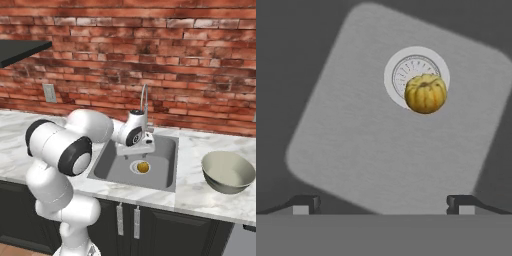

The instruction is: Pick the kiwis from the cabinet and place them in one bowl. Pick the squash from the sink and place it in the other bowl.

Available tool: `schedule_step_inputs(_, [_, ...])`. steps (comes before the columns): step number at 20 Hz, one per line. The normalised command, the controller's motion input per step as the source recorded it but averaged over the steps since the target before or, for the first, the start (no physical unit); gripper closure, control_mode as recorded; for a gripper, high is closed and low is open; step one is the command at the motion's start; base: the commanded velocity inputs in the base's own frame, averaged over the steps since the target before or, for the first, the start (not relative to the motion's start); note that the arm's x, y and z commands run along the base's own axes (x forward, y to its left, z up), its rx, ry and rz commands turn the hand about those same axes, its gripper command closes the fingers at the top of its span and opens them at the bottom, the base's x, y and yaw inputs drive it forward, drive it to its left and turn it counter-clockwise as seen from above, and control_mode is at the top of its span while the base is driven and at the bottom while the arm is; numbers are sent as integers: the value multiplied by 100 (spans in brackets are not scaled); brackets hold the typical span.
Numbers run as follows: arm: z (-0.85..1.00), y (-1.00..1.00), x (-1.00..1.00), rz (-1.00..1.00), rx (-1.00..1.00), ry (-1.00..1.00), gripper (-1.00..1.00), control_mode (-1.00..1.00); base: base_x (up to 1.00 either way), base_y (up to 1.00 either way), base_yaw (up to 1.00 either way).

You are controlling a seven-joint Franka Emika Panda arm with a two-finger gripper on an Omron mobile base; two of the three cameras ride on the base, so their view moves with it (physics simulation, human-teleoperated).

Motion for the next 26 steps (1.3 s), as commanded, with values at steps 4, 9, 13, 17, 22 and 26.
schedule_step_inputs(4, [-32, 0, 35, 1, 0, -10, -100, -100, 0, 0, 0])
schedule_step_inputs(9, [-36, -2, 29, 2, 0, -14, -100, -100, 0, 0, 0])
schedule_step_inputs(13, [-33, -13, 40, 0, 0, -11, -100, -100, 0, 0, 0])
schedule_step_inputs(17, [-18, -15, 55, 0, -3, -1, -100, -100, 0, 0, 0])
schedule_step_inputs(22, [-20, -11, 52, 0, -1, 0, -100, -100, 0, 0, 0])
schedule_step_inputs(26, [-26, -7, 11, 0, 1, -2, -100, -100, 0, 0, 0])
